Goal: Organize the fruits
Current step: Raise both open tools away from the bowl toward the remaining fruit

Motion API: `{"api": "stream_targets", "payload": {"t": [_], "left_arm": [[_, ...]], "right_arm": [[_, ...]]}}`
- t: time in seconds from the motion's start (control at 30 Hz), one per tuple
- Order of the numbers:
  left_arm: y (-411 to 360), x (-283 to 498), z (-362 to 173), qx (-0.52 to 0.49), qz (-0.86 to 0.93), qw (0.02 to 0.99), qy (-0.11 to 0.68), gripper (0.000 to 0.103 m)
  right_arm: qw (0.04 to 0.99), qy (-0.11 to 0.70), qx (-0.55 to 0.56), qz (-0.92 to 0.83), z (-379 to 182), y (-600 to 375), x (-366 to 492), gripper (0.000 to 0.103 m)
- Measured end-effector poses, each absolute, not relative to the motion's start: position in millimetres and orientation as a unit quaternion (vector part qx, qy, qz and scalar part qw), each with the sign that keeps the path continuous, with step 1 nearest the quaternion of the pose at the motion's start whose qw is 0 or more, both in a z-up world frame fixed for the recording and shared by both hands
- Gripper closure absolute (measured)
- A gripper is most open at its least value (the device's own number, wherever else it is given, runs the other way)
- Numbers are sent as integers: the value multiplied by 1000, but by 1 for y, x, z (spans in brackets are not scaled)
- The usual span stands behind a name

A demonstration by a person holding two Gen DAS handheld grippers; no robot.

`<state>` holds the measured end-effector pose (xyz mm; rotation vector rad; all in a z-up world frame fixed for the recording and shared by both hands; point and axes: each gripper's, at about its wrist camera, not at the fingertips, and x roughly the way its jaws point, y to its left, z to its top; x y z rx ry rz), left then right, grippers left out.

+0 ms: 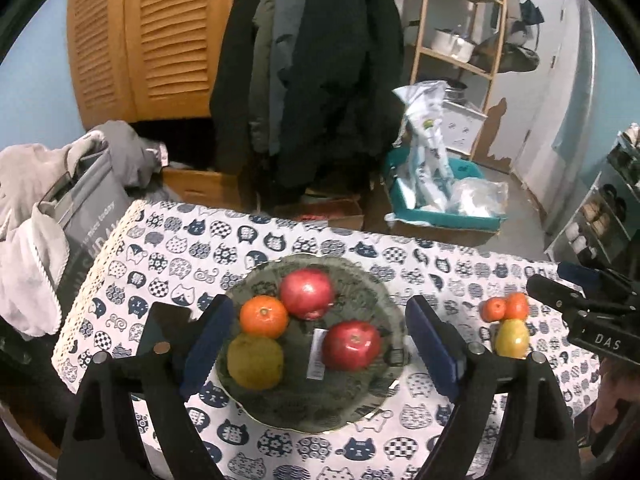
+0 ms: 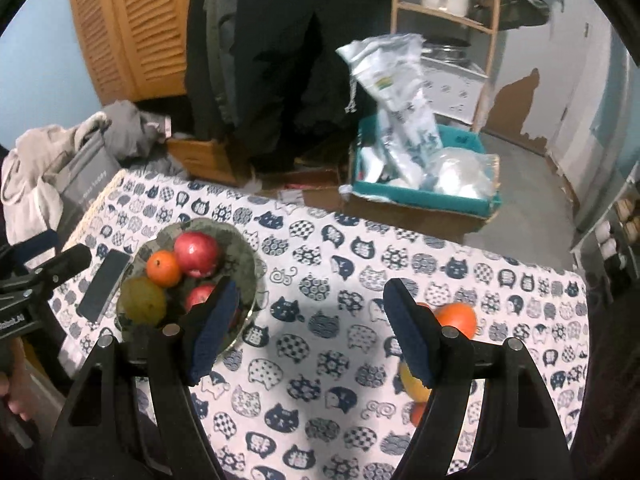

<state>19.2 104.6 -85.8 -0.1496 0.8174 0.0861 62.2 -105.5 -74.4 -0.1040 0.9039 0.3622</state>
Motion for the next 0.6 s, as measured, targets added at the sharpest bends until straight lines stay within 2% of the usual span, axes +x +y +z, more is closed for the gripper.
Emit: {"api": "stream_targets", "payload": {"t": [0.17,0.3,0.6], "left_arm": [[83,15,-75,-60,23,919,389,12],[68,12,-69,-46,15,922,384,2],[28,19,-71,-31,-11,917,396,2]], "right_arm": [[890,423,-49,161,-62,-129,48,27],[894,420,-48,149,-58,-148,37,27],[899,421,-41,113,-61,-197,22,27]]}}
